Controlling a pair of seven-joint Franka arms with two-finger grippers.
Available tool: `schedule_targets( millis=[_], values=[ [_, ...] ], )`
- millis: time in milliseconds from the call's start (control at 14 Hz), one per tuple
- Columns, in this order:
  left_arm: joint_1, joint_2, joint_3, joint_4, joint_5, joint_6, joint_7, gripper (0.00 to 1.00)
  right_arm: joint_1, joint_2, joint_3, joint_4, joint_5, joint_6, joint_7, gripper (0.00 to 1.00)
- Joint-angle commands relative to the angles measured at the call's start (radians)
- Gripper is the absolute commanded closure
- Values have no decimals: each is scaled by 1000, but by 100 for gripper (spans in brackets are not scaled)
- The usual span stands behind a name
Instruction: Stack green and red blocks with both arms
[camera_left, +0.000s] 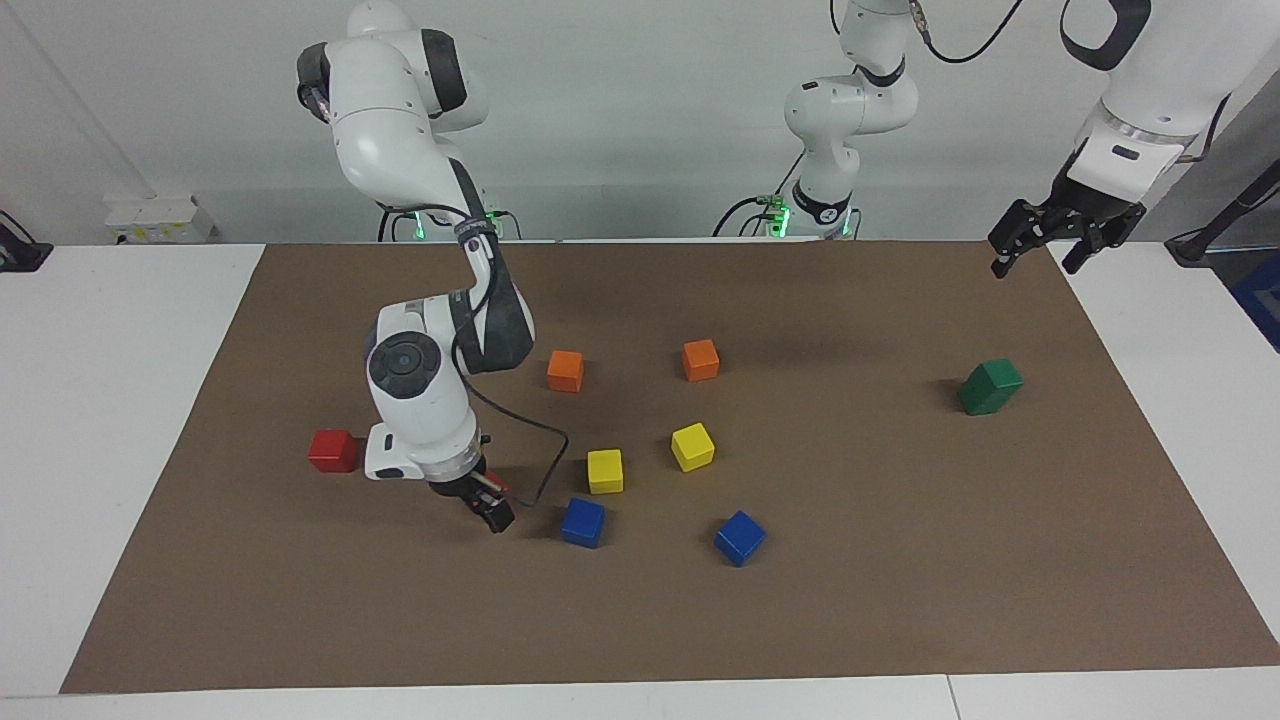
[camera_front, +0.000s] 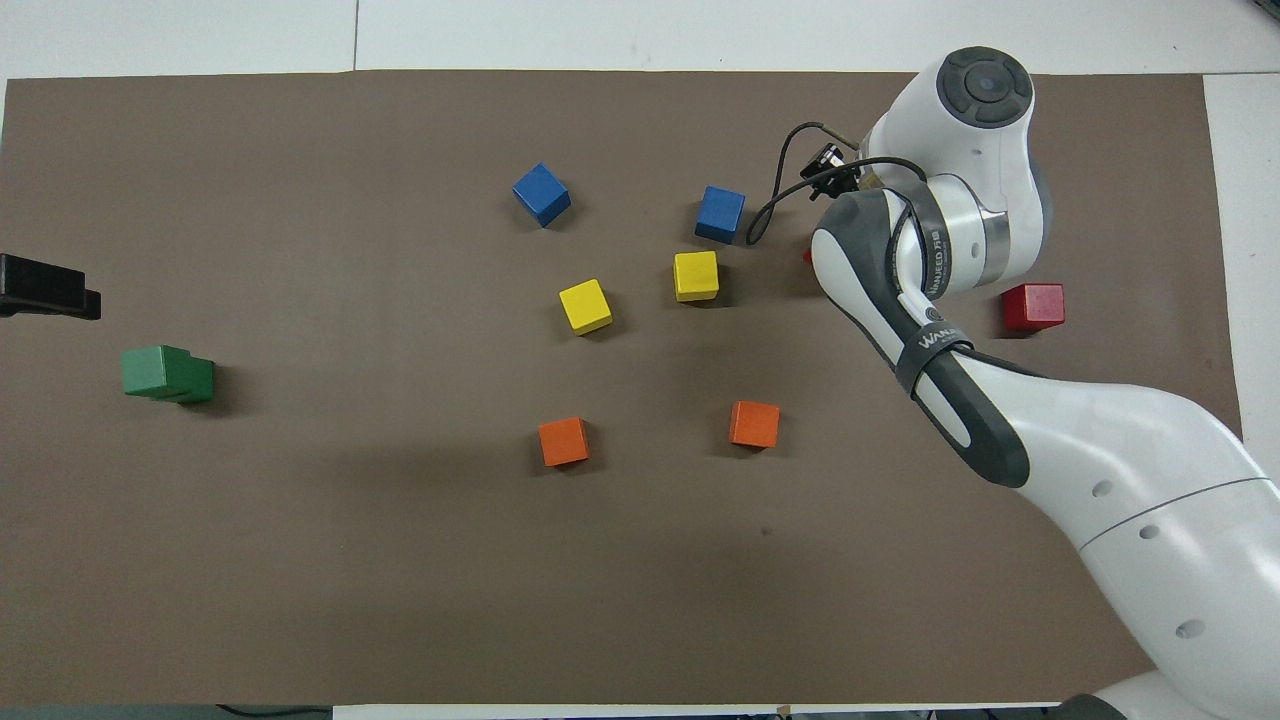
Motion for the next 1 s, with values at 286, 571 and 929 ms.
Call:
schedule_targets(
  millis=[286, 571, 929],
  values=[
    [-12, 3, 10, 12, 15, 1, -13, 0, -2, -1, 10, -24, 3, 25, -24, 0],
    [-10, 3, 10, 10, 15, 1, -11, 0, -1, -9, 10, -67, 2, 67, -26, 0],
    [-16, 3, 10, 12, 14, 1, -14, 0, 1, -15, 10, -91, 2, 85, -40, 2]
  ],
)
